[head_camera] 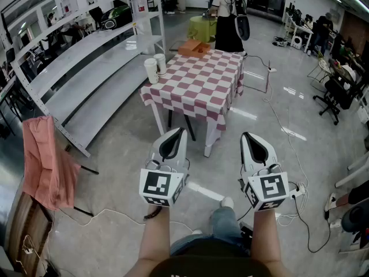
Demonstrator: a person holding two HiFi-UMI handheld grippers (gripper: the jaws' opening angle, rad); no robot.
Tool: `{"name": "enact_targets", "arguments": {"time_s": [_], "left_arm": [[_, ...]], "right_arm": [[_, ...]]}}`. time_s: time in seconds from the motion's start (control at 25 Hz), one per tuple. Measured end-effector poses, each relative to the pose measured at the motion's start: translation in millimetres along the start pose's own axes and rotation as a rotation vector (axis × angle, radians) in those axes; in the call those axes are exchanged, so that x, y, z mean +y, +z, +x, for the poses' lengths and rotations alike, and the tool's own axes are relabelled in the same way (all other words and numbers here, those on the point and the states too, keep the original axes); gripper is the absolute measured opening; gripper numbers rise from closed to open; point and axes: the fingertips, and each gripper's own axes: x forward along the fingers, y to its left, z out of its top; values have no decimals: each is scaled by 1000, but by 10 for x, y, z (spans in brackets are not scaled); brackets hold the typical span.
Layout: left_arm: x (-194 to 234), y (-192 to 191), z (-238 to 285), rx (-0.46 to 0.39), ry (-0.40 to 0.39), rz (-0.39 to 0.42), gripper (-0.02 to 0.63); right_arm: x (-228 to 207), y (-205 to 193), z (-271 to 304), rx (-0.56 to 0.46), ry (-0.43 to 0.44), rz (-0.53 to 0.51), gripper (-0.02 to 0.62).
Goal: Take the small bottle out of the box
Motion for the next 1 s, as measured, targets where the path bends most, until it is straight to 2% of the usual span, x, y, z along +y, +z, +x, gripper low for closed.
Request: {"name": "enact_targets", "arguments": {"time_s": [0.24,0.44,0.68,1.0], "left_arm": [[96,15,248,-14,16,7,-2],[191,-100,680,4,31,17,-2],[315,-238,1451,29,49,24,-2],[394,-268,2657,27,83,24,-2]], "right_arm": [[-229,-3,155,-14,-6,-1,0],[-520,-114,519,-21,15,7,0],[-1010,-254,1163,-28,50,18,2],[-1935,-307,2007,-39,90,25,2]]}}
